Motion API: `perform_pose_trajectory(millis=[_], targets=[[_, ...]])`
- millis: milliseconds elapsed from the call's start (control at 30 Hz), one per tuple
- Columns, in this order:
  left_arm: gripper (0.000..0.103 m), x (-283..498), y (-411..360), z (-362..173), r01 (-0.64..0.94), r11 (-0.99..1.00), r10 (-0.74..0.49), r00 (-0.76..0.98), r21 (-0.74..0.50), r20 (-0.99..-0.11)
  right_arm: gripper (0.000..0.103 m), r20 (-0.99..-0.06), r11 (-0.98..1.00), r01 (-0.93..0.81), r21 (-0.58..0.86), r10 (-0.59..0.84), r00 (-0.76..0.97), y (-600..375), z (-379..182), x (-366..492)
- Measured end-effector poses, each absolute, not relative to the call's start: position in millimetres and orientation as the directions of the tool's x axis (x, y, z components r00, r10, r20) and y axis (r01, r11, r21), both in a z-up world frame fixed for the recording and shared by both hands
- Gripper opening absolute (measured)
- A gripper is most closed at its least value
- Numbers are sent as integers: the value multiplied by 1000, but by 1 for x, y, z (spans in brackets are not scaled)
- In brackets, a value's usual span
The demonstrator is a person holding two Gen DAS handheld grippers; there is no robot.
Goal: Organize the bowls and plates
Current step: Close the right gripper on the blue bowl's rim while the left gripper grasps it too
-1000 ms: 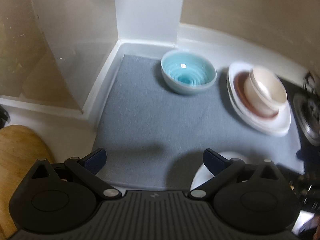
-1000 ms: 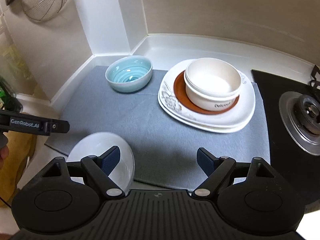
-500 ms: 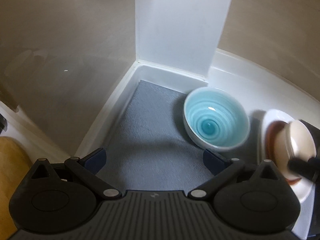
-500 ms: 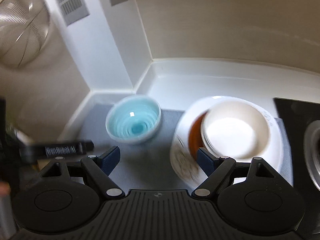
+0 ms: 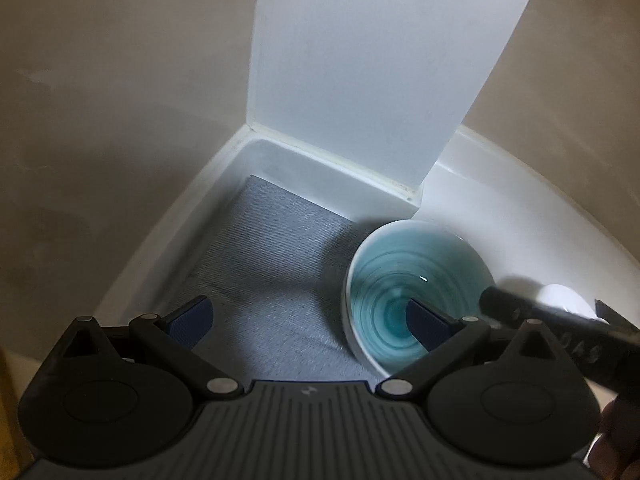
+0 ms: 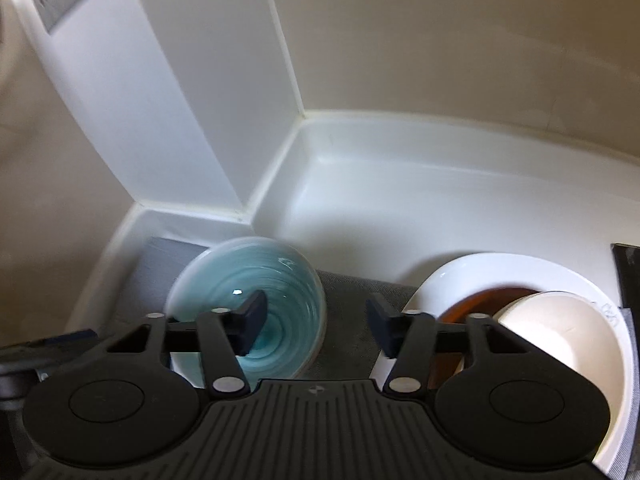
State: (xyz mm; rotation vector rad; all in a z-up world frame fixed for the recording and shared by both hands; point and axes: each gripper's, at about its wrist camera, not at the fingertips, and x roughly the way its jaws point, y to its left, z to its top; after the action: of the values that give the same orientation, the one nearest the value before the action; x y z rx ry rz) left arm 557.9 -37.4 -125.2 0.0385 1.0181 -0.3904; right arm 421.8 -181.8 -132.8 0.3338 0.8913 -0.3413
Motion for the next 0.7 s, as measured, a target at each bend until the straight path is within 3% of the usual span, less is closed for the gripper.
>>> perform_pose_trajectory(millis=[67, 133, 200, 267, 300, 400, 433, 467, 700], targets=[[103, 563, -41, -129, 330, 932, -296, 460, -148, -837, 37, -811, 895, 423, 143, -139, 568, -183, -140, 426], [102, 567, -44, -134, 330, 933, -289, 452, -143, -844, 32, -816, 897, 418, 145, -131, 563, -184, -146, 430], [95, 572, -46, -140, 337, 930, -290, 439, -144, -850, 23, -821, 895, 423, 143, -131, 556, -184, -151, 431], [70, 575, -49, -146, 349, 925, -293, 409, -148, -864, 14, -827, 894, 422, 150, -120, 549, -184, -155, 431], [65, 577, -50, -149, 353, 922, -297, 386, -158, -873, 13, -830, 894, 422, 149, -119, 546, -184, -157, 432], [36, 579, -51, -151, 371, 911, -321, 369, -179, -872, 7, -828, 899, 417, 134, -130, 546, -184, -159, 432], [18, 579, -51, -151, 385, 900, -349, 348, -206, -870, 7, -827, 901, 413, 131, -131, 547, -184, -159, 432], [11, 578, -53, -151, 392, 895, -352, 334, -210, -874, 7, -826, 905, 407, 126, -131, 548, -183, -160, 434], [10, 561, -47, -137, 418, 896, -331, 395, -153, -857, 7, -826, 914, 382, 134, -110, 553, -176, -154, 427]])
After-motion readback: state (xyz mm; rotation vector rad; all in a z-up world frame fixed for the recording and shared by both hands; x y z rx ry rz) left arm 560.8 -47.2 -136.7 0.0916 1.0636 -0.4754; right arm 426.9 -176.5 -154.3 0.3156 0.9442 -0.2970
